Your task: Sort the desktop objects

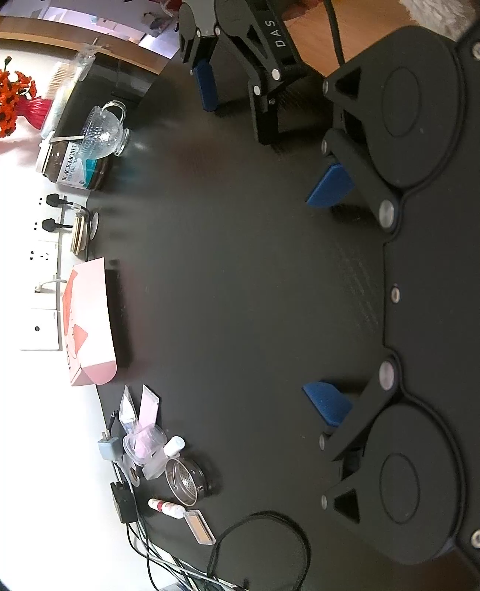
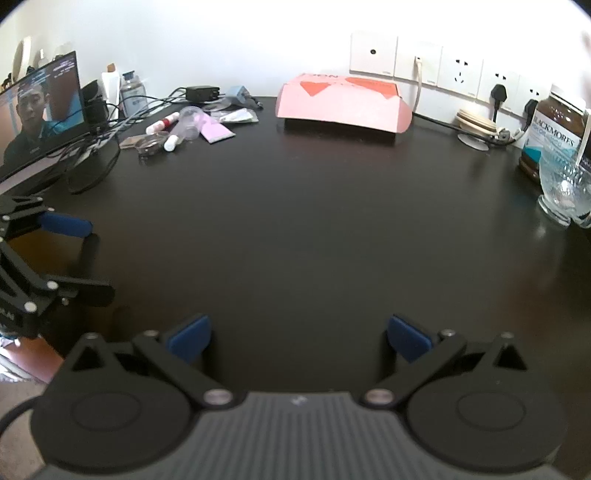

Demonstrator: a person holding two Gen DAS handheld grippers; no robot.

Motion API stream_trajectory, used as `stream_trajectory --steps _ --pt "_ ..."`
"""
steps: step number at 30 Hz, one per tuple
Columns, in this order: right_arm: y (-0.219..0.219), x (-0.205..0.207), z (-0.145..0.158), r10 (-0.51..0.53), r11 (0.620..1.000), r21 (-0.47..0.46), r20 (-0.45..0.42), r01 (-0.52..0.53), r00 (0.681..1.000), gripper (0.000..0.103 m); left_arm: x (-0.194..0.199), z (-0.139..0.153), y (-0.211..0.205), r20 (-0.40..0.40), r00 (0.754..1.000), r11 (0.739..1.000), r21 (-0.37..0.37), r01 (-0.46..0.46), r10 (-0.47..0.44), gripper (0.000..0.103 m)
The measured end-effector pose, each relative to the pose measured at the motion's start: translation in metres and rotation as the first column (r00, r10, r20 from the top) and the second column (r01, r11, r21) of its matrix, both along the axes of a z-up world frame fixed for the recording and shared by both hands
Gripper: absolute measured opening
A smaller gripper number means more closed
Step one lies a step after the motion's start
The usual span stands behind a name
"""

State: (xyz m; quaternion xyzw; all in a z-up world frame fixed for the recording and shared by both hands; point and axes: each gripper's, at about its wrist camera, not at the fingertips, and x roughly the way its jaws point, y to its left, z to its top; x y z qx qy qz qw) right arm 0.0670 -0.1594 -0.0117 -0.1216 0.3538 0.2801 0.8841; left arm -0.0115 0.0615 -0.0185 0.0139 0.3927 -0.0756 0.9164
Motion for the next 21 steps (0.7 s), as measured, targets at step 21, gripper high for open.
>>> stream_trajectory --steps 21 --pt "-0.007 0.035 0.006 -0.019 0.999 0.048 -0.052 0.021 0.998 0.102 0.028 0.004 0.004 -0.059 0.998 1.0 0.01 -0.021 0.021 0.103"
